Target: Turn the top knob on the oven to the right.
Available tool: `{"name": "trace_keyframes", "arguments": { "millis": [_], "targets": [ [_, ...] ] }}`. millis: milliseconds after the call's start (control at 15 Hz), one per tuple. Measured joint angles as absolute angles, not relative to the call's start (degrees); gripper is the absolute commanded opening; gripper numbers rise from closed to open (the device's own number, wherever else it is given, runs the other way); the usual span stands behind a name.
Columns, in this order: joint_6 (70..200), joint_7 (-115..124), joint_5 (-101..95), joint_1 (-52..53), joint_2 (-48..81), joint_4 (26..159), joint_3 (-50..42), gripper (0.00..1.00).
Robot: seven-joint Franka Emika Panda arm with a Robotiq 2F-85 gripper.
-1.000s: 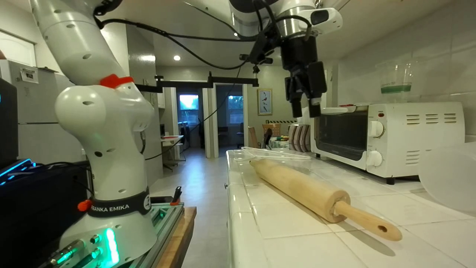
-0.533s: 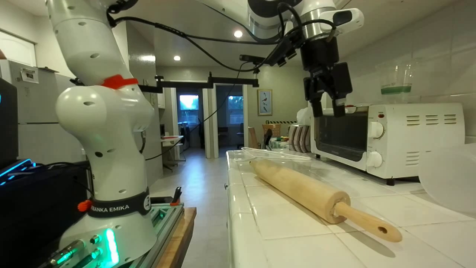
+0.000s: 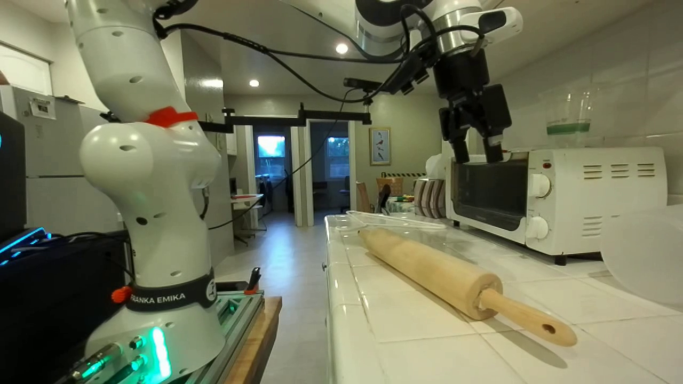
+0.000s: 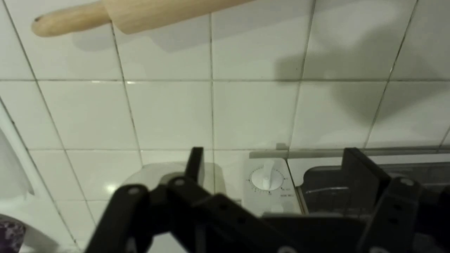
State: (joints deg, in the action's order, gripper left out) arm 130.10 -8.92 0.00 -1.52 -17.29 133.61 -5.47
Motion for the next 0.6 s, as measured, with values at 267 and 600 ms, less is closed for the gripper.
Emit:
{"name": "trace_keyframes", "arguments": {
  "millis": [267, 600],
  "targets": [
    [137.48, -8.27, 0.88, -0.92, -16.15, 133.66, -4.24, 1.00],
    [145.13, -7.93, 2.90, -0.75, -12.90, 133.77, -4.03, 0.85]
  ]
}}
